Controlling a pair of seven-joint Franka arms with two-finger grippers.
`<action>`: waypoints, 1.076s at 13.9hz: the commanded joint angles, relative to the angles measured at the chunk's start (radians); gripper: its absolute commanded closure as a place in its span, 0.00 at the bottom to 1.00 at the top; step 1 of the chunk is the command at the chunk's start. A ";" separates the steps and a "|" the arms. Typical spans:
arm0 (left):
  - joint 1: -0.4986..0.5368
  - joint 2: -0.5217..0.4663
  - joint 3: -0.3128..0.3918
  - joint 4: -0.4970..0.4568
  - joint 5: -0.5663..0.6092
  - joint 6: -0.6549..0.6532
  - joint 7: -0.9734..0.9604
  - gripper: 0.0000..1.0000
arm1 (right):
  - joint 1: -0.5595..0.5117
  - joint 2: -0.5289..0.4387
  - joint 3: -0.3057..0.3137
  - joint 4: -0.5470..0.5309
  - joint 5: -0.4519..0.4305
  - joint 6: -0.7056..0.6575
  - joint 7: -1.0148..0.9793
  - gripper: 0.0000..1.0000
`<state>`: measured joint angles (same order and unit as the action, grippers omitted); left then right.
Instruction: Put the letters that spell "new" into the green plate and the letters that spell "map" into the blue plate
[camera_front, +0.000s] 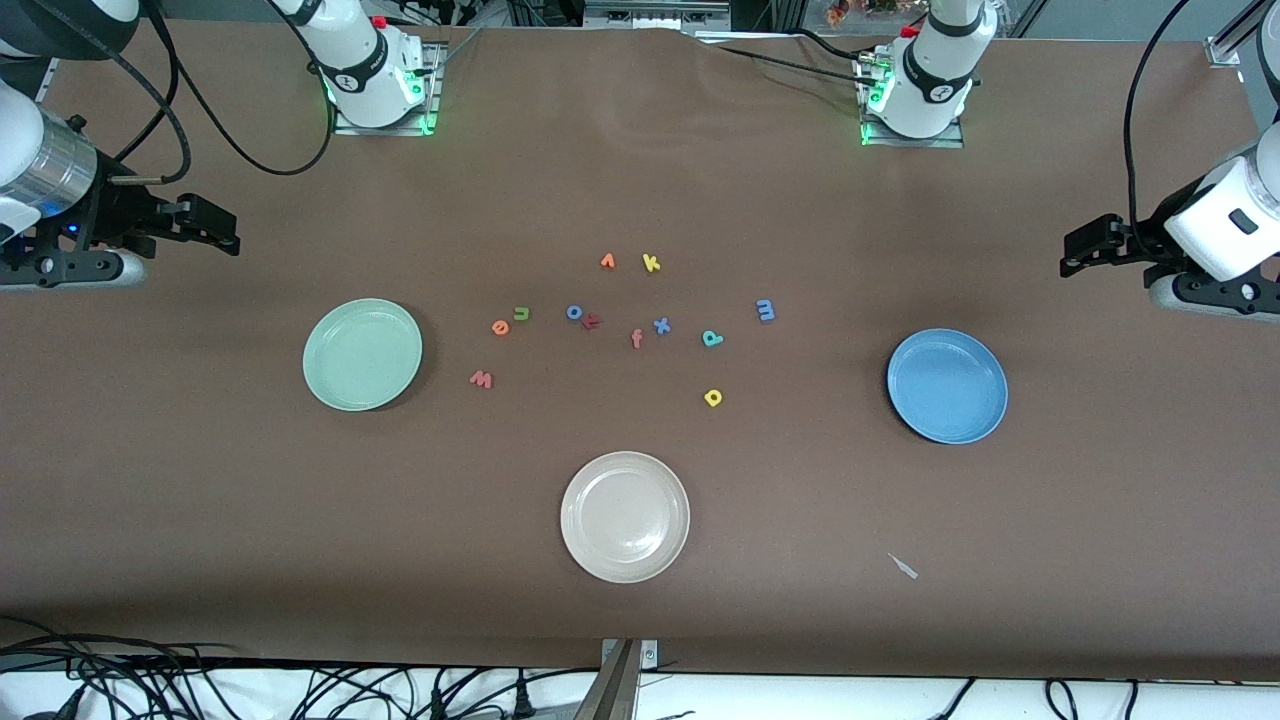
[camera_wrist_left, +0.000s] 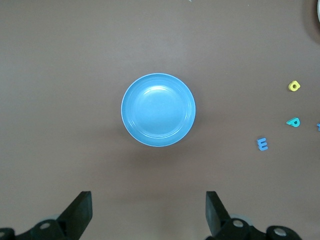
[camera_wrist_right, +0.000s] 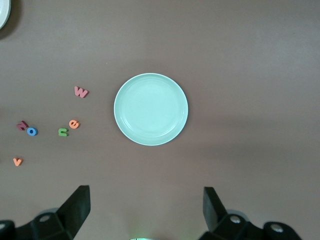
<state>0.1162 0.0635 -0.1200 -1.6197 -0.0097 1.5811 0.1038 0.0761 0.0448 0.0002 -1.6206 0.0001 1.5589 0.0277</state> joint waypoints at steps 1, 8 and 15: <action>-0.009 -0.002 0.000 0.006 0.034 -0.009 0.013 0.00 | 0.007 -0.006 0.003 -0.007 -0.014 0.007 0.009 0.00; -0.009 -0.002 0.000 0.007 0.034 -0.009 0.013 0.00 | 0.018 -0.006 0.003 -0.002 -0.015 0.004 0.009 0.00; -0.007 -0.001 0.000 0.007 0.034 -0.015 0.008 0.00 | 0.016 0.000 0.001 -0.007 0.001 0.016 0.012 0.00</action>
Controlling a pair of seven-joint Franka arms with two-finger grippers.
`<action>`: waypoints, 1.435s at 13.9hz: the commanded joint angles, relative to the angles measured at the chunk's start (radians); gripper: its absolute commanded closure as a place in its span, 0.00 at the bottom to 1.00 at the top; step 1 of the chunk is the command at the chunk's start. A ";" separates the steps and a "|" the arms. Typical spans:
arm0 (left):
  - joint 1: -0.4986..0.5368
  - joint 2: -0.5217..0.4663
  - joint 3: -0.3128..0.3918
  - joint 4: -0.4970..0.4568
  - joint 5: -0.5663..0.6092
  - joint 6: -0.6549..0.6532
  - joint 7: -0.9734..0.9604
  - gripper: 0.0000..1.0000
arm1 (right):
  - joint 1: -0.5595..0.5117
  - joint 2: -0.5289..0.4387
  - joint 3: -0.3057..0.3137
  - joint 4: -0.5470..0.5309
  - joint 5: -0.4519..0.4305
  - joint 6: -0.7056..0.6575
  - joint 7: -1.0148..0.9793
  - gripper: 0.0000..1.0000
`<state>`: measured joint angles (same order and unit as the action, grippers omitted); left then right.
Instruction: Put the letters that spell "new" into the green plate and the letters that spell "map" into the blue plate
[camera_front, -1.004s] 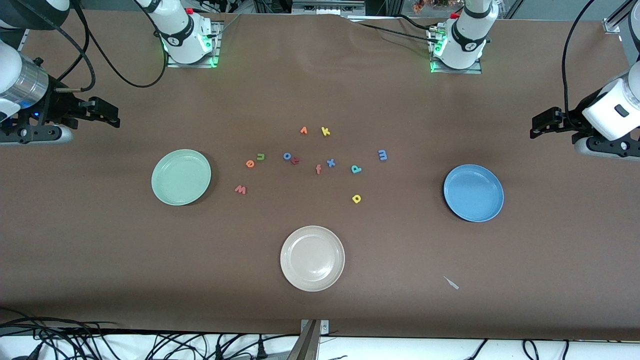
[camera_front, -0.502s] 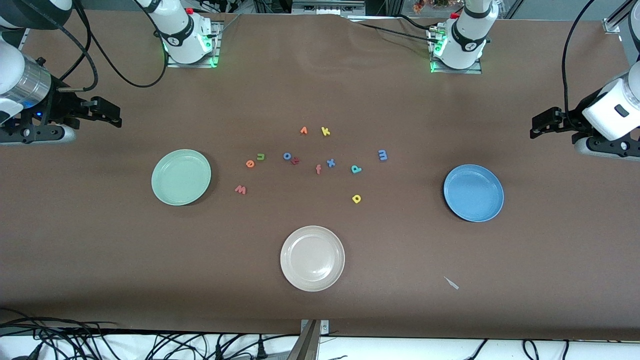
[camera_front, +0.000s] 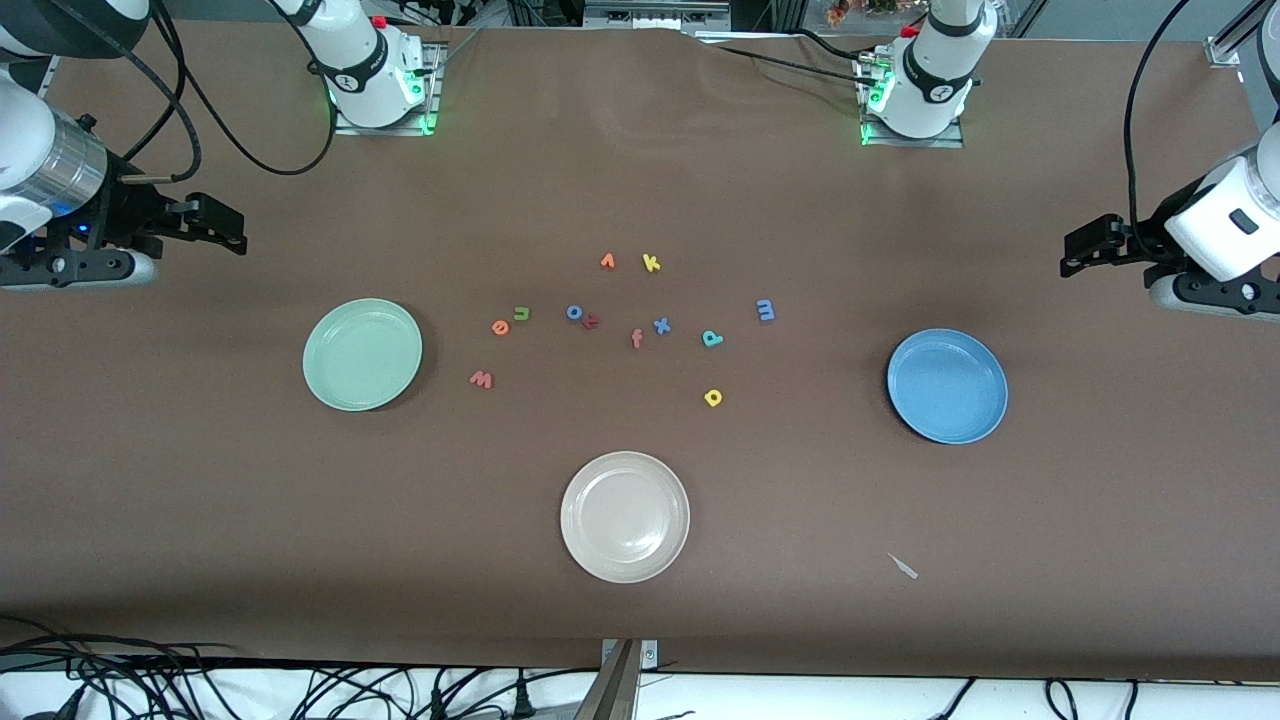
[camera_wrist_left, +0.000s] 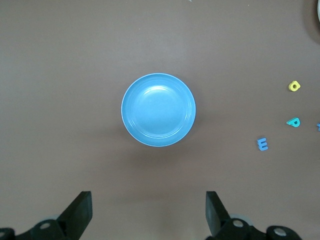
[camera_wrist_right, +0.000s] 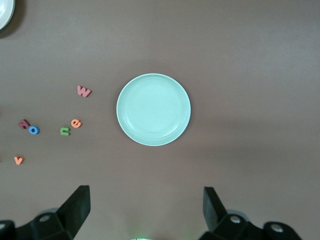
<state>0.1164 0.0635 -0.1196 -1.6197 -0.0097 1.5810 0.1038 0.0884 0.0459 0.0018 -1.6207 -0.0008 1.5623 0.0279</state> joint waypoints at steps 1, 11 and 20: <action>-0.007 -0.001 0.000 0.009 0.036 -0.012 0.004 0.00 | 0.004 0.000 0.000 -0.008 0.004 0.022 0.012 0.00; -0.021 0.128 -0.009 0.009 -0.007 -0.061 0.002 0.00 | 0.014 0.012 0.110 -0.237 0.041 0.330 0.251 0.00; -0.064 0.015 -0.322 -0.526 -0.035 0.543 -0.573 0.00 | 0.103 0.225 0.141 -0.240 0.041 0.599 0.617 0.00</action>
<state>0.0404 0.1706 -0.3911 -1.9680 -0.0238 1.9737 -0.3746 0.1747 0.2447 0.1423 -1.8732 0.0281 2.1244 0.5816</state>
